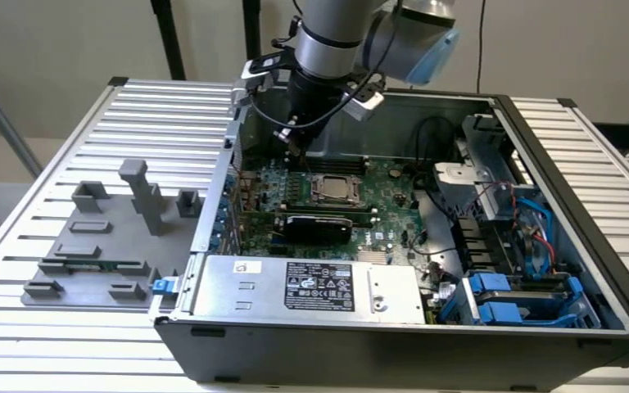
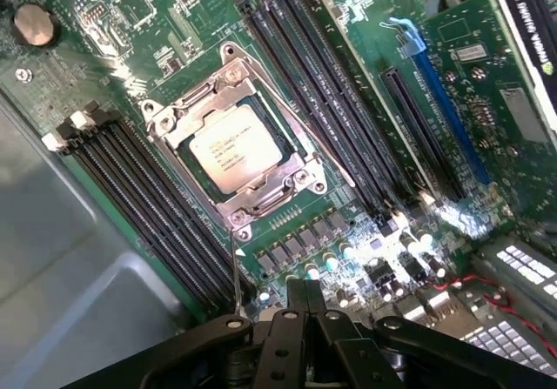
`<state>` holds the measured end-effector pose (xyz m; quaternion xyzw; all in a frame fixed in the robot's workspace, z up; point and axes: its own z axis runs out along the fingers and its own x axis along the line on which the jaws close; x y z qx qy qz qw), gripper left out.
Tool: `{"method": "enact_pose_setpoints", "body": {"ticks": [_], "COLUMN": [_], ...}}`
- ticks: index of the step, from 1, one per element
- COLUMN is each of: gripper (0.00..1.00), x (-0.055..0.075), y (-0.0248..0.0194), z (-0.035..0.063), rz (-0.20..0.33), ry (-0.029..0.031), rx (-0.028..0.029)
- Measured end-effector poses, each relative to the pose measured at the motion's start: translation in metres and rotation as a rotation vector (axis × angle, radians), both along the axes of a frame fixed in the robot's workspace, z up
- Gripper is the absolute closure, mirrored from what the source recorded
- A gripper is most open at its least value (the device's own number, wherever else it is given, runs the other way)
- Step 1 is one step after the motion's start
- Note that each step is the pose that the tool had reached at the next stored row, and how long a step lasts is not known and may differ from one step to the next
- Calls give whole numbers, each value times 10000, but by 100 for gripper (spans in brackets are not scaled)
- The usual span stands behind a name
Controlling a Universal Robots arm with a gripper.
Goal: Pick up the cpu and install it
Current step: 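Install the first cpu locking lever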
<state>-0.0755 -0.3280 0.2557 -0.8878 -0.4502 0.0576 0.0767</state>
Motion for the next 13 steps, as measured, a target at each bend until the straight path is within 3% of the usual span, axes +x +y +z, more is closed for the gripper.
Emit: {"method": "enact_pose_setpoints", "body": {"ticks": [5,9,10,13], "gripper": [89,89,89,89], "x": [-21,-122,-136,-156], "y": [-1,-1,-1,-1], "z": [38,34,33,29], "rz": [-334,-411,-442,-579], "ry": [-2,-1,0,6], "rx": [48,50,75,338]}}
